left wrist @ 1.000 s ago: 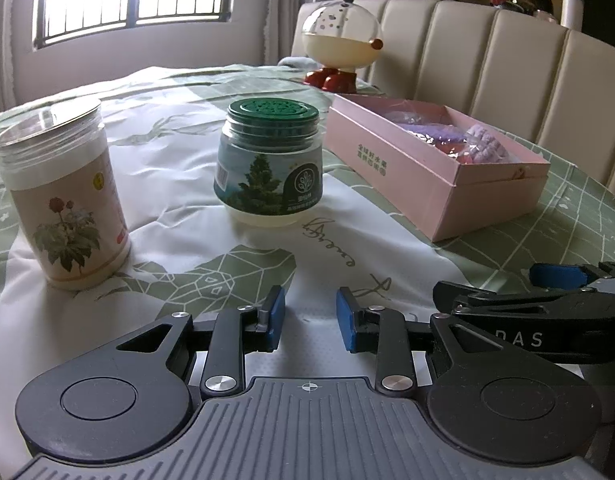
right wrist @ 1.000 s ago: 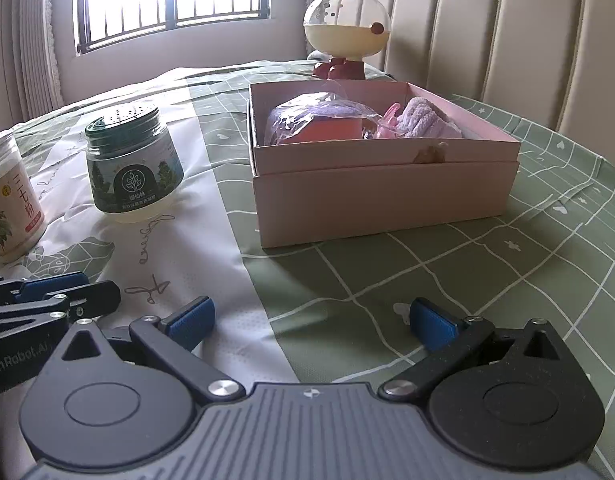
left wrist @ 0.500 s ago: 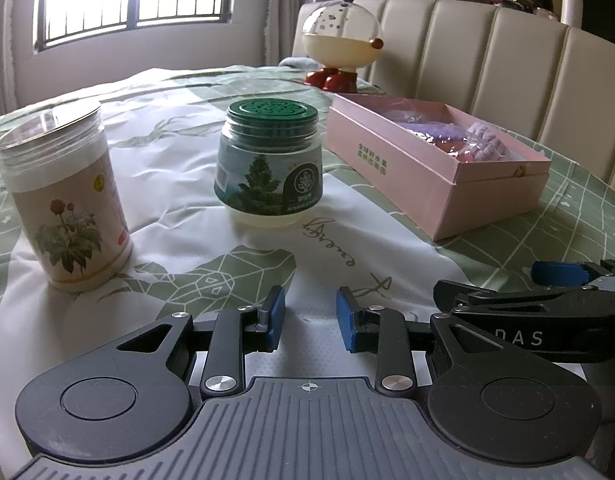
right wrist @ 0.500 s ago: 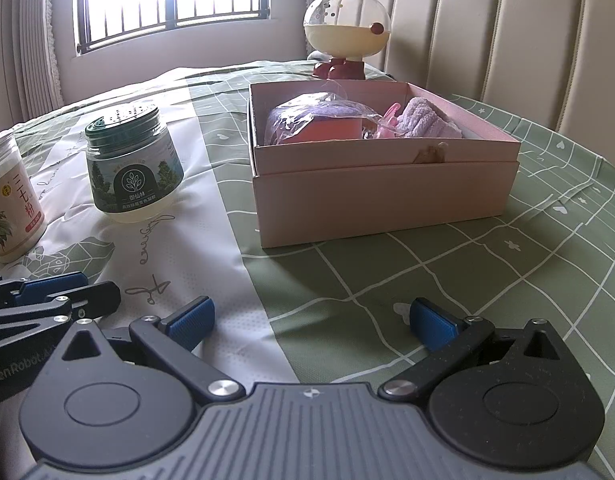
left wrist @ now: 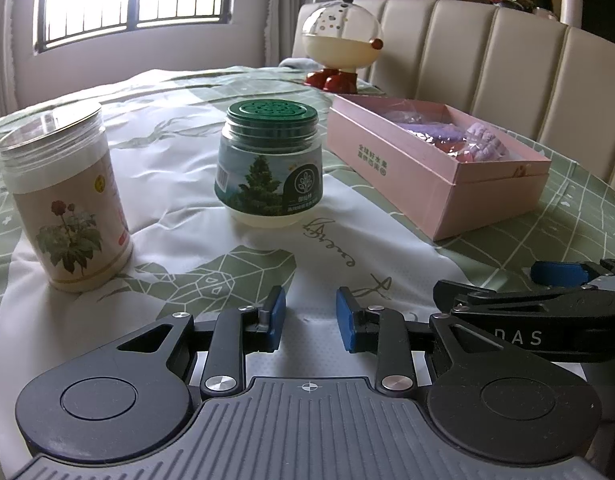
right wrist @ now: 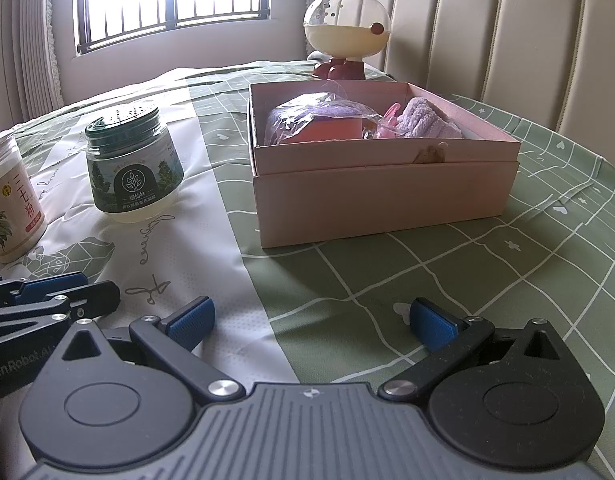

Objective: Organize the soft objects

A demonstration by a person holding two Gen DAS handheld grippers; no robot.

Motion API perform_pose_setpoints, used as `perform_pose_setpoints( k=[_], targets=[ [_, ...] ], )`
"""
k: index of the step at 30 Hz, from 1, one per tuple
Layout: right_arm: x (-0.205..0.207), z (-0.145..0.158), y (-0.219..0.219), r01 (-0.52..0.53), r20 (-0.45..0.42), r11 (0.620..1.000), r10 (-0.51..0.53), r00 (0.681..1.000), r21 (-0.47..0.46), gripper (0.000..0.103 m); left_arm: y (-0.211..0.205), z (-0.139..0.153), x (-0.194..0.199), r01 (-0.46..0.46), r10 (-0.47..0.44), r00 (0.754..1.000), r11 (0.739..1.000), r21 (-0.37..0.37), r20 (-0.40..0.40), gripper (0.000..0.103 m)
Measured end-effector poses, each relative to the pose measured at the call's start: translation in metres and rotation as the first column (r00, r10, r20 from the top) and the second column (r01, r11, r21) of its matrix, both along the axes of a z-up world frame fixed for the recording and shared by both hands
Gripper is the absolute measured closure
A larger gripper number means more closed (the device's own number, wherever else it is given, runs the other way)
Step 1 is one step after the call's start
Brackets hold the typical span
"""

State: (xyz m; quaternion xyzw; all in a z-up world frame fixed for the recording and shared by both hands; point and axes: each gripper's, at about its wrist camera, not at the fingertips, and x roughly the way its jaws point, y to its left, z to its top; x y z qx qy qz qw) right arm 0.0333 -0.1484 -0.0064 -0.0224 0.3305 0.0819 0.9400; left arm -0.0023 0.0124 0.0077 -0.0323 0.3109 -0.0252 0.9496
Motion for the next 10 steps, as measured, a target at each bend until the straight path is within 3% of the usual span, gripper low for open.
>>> perform_pose_setpoints(
  k=[10],
  targets=[
    [0.0,0.0,0.0,0.0,0.0,1.0,0.0,1.0,0.0,0.0,-0.0019,0.0004,-0.0004,-0.001,0.001,1.0,1.0,0.004,0.001,0.072]
  ],
)
